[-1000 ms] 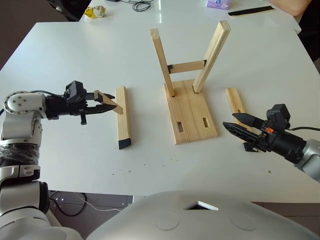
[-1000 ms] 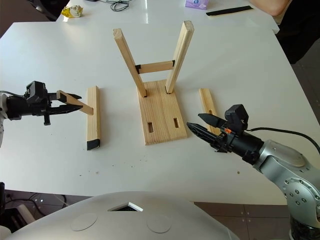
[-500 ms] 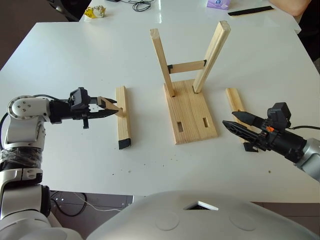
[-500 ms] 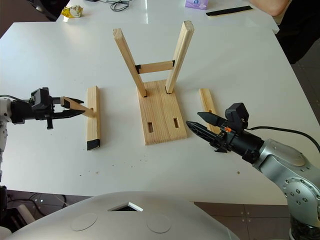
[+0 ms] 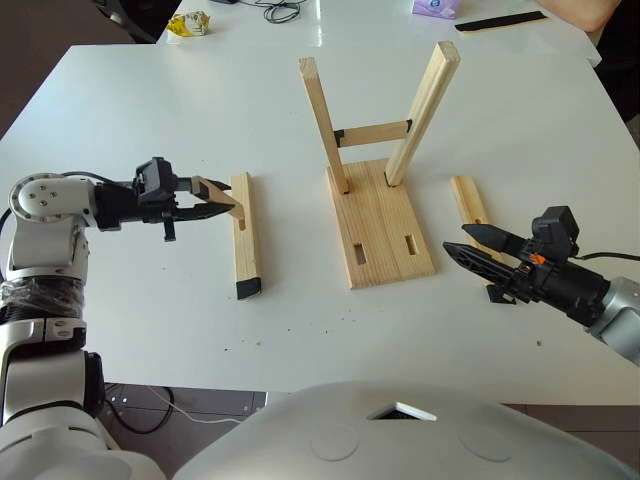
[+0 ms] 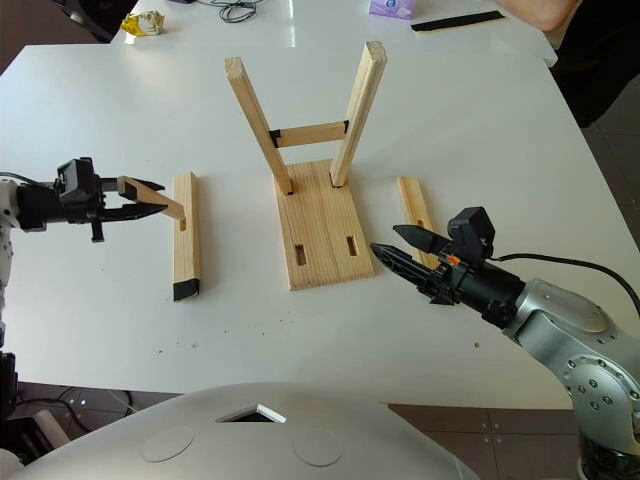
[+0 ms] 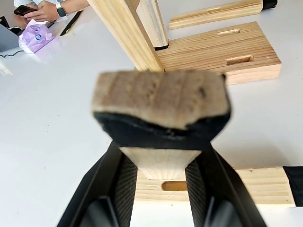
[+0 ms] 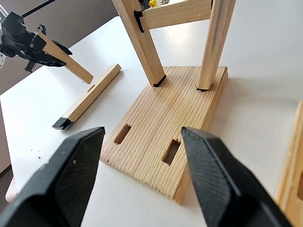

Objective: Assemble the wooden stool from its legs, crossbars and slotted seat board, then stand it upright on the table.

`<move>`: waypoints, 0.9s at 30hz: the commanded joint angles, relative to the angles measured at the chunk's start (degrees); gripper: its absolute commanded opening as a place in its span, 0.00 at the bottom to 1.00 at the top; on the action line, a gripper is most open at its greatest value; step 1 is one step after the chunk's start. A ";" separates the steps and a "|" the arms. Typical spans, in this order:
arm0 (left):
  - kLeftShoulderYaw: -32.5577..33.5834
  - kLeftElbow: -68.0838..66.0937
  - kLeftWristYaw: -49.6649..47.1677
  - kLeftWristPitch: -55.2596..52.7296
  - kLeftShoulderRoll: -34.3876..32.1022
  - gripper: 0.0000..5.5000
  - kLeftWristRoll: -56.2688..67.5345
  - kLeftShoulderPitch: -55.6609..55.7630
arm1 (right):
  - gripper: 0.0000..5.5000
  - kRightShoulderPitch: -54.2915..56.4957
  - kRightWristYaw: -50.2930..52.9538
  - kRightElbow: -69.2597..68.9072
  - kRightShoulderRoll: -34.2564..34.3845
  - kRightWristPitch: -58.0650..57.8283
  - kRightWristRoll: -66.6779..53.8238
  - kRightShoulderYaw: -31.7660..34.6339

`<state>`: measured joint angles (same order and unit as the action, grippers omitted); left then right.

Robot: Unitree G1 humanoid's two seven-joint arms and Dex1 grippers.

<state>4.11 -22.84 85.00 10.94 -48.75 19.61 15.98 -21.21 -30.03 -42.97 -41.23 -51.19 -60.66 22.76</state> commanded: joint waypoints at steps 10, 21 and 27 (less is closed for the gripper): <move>-0.50 2.43 -0.37 -0.80 0.66 0.24 0.15 -3.20 | 0.54 -0.35 1.06 -0.96 -0.65 0.02 -1.13 0.17; -1.11 5.14 -2.77 -4.38 -0.13 0.24 -1.27 -5.46 | 0.54 -0.72 2.11 -1.53 -0.41 0.24 -0.82 0.21; -1.73 12.20 -4.64 -13.83 -0.60 0.24 0.40 -6.72 | 0.54 0.00 2.49 -1.14 -0.90 0.10 -0.44 -0.01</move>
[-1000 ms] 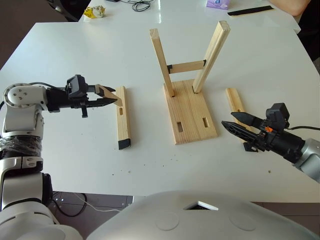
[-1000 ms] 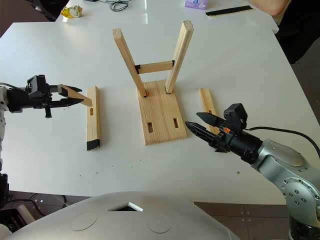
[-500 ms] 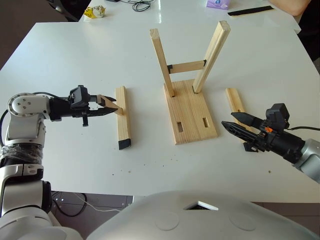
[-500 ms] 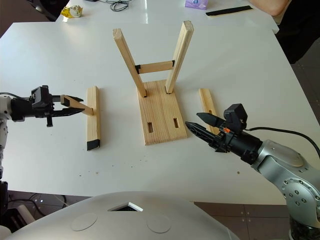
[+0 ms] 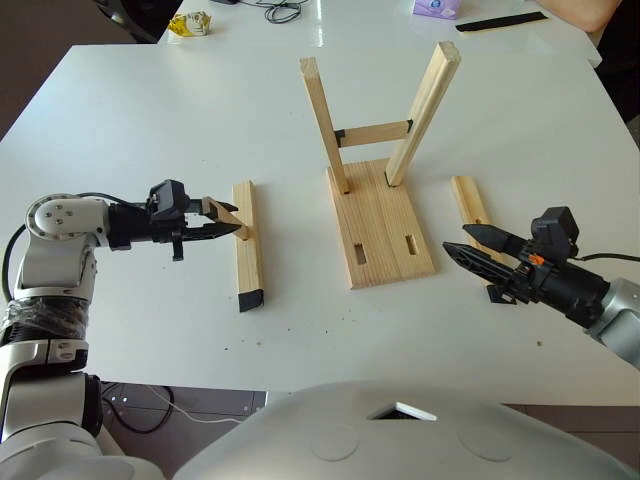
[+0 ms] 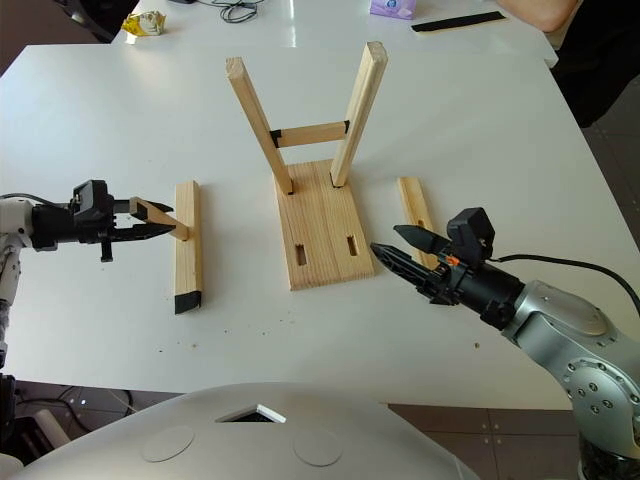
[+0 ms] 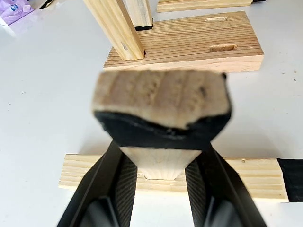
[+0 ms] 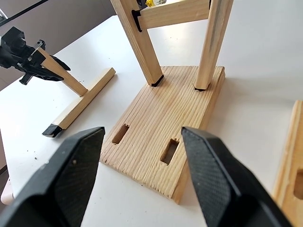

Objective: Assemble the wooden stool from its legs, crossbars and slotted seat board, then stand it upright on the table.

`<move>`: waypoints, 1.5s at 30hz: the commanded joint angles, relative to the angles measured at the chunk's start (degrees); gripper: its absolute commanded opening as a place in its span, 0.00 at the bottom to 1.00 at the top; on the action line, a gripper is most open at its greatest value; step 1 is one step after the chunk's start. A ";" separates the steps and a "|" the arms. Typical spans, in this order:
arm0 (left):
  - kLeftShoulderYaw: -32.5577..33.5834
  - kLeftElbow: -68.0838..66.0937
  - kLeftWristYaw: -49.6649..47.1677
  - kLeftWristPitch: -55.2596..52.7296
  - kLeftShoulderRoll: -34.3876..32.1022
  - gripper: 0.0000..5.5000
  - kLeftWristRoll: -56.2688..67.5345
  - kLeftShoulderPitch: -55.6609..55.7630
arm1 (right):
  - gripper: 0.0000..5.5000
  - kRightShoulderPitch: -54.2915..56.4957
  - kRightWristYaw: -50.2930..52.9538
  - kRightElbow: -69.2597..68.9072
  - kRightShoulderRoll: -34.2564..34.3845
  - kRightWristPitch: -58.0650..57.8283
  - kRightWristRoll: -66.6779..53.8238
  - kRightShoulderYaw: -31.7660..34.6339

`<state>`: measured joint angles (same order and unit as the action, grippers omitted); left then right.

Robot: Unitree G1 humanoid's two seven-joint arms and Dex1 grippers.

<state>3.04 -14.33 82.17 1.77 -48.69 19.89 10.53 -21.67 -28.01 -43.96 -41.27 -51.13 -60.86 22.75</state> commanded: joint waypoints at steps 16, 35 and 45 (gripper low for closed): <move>-1.43 10.23 -9.00 -10.14 -0.11 0.24 -1.18 -4.92 | 0.54 2.33 -0.63 1.25 -3.95 -0.78 -0.11 -0.77; -5.81 8.77 -12.03 -15.70 0.37 0.41 -2.71 -3.47 | 0.54 4.08 -1.77 1.91 -5.27 -0.33 1.55 -3.98; -5.89 5.83 -13.16 -13.19 2.52 0.70 -4.05 -5.82 | 0.54 5.77 -2.37 3.14 -5.09 -0.15 2.77 -5.89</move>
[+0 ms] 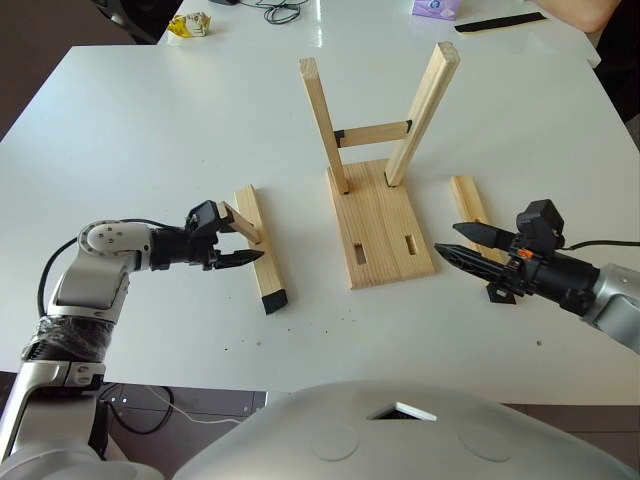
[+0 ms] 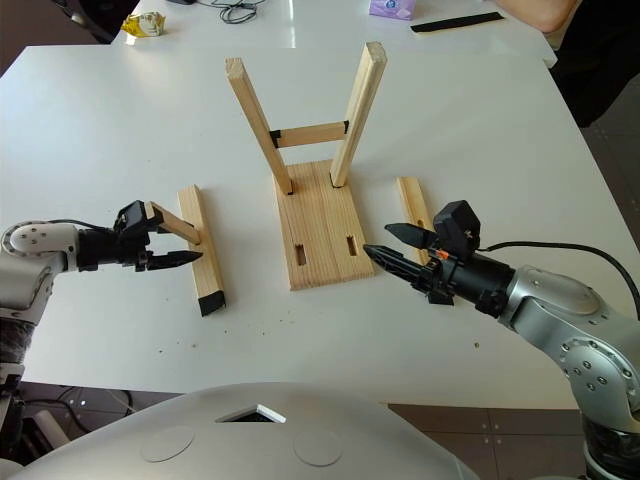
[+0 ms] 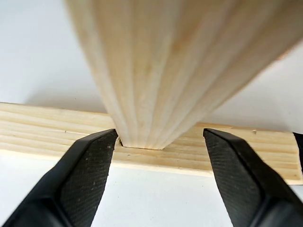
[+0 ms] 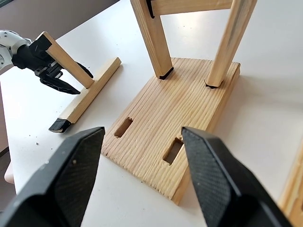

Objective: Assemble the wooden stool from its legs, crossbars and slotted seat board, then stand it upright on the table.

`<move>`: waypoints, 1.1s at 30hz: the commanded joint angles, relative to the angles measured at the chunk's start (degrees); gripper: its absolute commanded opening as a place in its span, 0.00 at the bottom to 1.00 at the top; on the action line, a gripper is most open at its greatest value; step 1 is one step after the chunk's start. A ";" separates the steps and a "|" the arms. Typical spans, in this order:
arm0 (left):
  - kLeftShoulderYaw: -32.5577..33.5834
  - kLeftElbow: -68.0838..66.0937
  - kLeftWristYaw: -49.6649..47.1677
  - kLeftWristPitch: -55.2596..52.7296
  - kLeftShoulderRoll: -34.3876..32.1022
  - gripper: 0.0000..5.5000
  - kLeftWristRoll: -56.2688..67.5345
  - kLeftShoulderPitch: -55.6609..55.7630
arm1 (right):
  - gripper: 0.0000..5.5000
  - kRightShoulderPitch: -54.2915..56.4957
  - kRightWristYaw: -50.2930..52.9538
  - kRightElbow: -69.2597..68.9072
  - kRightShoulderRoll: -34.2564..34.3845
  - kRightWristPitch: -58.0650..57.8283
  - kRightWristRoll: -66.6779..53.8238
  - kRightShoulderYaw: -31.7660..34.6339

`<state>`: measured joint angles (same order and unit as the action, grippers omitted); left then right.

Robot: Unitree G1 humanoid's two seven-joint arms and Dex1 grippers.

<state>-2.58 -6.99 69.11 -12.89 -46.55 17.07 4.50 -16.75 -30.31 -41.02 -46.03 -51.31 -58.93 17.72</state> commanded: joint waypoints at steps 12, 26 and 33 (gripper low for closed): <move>3.94 0.01 4.16 3.43 -2.39 0.74 2.76 0.65 | 0.54 -0.50 0.07 -0.45 0.58 0.92 2.49 -0.68; 17.54 4.75 9.44 -6.68 -10.30 0.63 14.25 -0.38 | 0.54 -2.89 -0.44 -1.30 0.48 1.72 2.67 1.85; 20.70 23.07 -4.29 -19.91 -2.97 0.62 29.94 6.03 | 0.54 1.42 -2.40 1.26 -1.27 1.31 2.95 1.00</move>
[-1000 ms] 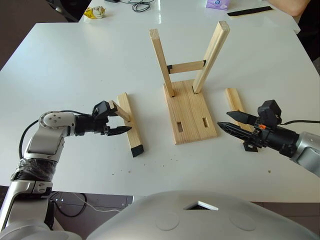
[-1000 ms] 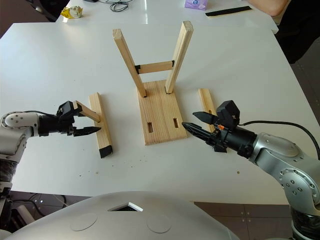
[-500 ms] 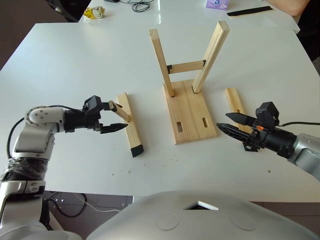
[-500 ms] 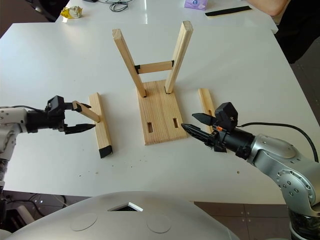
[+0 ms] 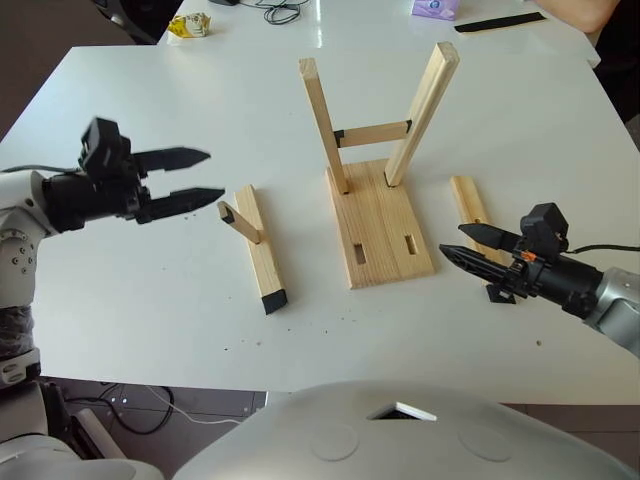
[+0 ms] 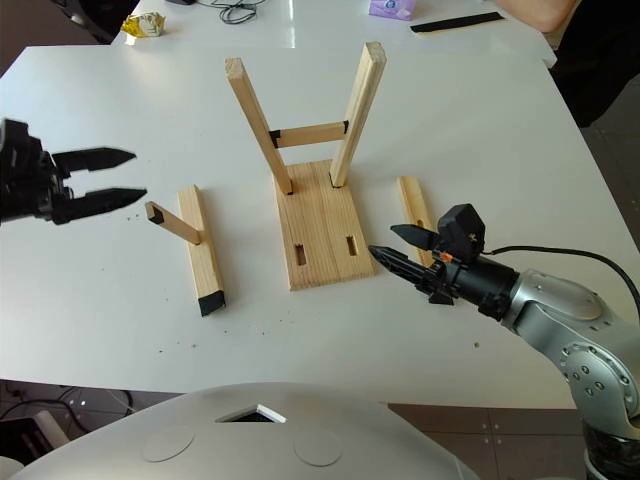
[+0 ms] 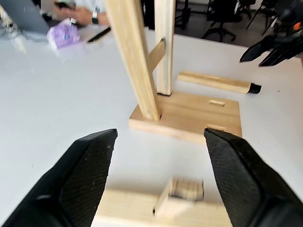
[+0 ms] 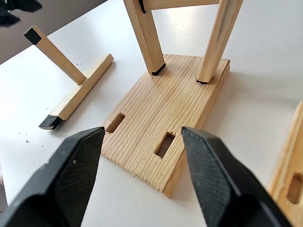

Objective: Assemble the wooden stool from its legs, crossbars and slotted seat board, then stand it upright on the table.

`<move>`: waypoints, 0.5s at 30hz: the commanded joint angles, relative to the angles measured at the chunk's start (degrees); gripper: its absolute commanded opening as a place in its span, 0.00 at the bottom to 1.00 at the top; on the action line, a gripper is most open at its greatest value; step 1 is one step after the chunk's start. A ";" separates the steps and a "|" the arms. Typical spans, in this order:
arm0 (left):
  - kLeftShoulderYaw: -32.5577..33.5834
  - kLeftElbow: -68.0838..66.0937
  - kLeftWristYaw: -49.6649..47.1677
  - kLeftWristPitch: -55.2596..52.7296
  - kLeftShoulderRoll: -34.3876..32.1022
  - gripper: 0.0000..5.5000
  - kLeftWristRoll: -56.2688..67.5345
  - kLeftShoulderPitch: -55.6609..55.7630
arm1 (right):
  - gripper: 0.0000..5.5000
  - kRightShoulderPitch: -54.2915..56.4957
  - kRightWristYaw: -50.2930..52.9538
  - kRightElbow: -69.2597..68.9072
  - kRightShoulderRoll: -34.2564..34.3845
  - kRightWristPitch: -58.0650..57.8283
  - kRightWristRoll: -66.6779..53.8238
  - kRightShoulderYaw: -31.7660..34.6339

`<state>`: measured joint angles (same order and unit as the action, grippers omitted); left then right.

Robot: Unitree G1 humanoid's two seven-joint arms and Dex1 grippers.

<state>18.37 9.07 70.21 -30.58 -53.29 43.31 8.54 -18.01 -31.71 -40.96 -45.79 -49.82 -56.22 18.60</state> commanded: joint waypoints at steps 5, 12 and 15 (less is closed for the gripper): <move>-4.30 9.82 -8.27 2.65 9.52 0.62 0.47 0.90 | 0.54 4.69 -2.16 2.49 -1.97 -0.13 1.02 -1.23; -5.97 5.97 -9.93 5.05 13.39 0.62 -1.57 0.59 | 0.54 5.71 -2.73 2.75 -1.90 -0.14 1.89 -2.40; -5.50 6.08 -10.53 4.82 13.81 0.62 -1.35 0.15 | 0.54 6.89 -3.11 3.33 -2.07 -0.18 2.11 -3.37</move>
<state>12.84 15.13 60.37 -25.61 -39.76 42.01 8.65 -12.39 -34.52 -37.63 -47.39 -49.83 -54.79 15.82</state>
